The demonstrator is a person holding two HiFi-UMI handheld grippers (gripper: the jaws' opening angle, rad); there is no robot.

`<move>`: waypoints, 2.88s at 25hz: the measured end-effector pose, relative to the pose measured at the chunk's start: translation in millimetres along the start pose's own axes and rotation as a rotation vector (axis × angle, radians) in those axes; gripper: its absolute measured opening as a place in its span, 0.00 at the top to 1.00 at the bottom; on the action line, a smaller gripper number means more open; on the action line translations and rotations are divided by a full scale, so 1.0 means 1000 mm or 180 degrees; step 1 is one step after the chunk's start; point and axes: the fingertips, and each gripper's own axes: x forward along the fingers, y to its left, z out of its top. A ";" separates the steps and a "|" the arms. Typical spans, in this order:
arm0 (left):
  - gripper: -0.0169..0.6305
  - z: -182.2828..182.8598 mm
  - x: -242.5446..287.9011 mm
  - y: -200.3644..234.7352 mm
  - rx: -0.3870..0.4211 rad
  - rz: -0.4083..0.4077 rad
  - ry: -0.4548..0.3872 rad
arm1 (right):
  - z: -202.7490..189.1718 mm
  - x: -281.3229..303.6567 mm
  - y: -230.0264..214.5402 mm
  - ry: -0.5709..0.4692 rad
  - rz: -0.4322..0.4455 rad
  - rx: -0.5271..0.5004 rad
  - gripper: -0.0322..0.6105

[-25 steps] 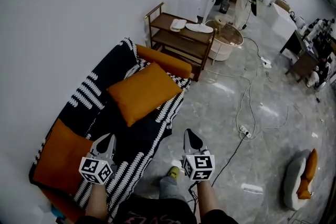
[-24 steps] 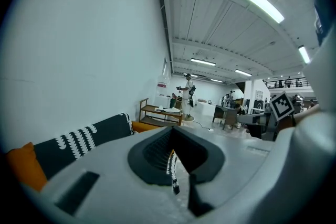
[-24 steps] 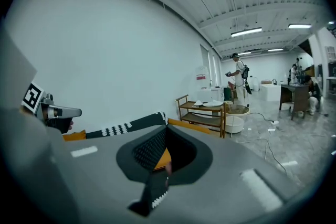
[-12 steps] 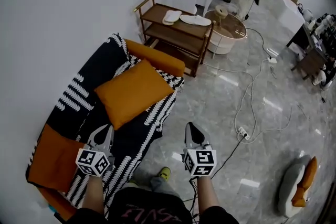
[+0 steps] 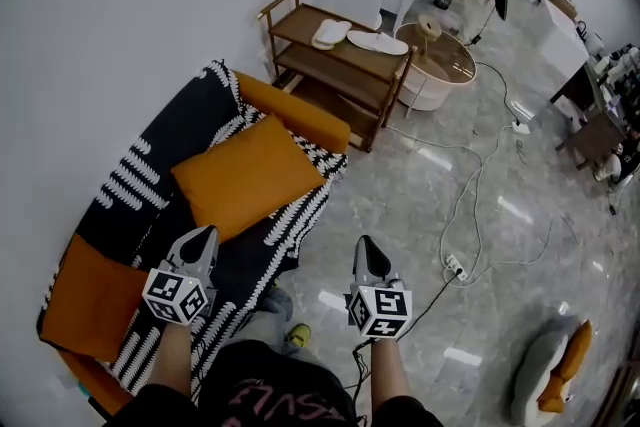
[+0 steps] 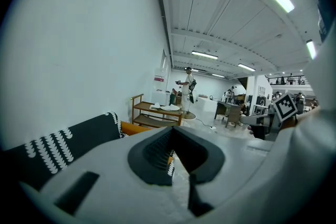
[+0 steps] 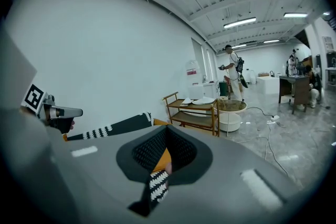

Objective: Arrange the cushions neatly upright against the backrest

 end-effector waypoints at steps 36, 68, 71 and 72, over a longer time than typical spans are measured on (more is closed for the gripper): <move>0.97 -0.020 0.145 0.248 -0.0835 0.0909 0.0193 | 0.020 0.350 0.058 0.0714 0.0790 -0.0434 0.93; 0.73 -0.196 0.189 0.353 -0.1506 0.1976 0.0798 | -0.162 0.535 0.045 0.2077 0.1508 -0.0819 0.57; 0.69 -0.222 0.191 0.362 -0.1542 0.1970 0.0867 | -0.183 0.547 0.042 0.2127 0.1519 -0.0867 0.55; 0.68 -0.230 0.191 0.364 -0.1554 0.1978 0.0888 | -0.190 0.550 0.040 0.2144 0.1515 -0.0858 0.55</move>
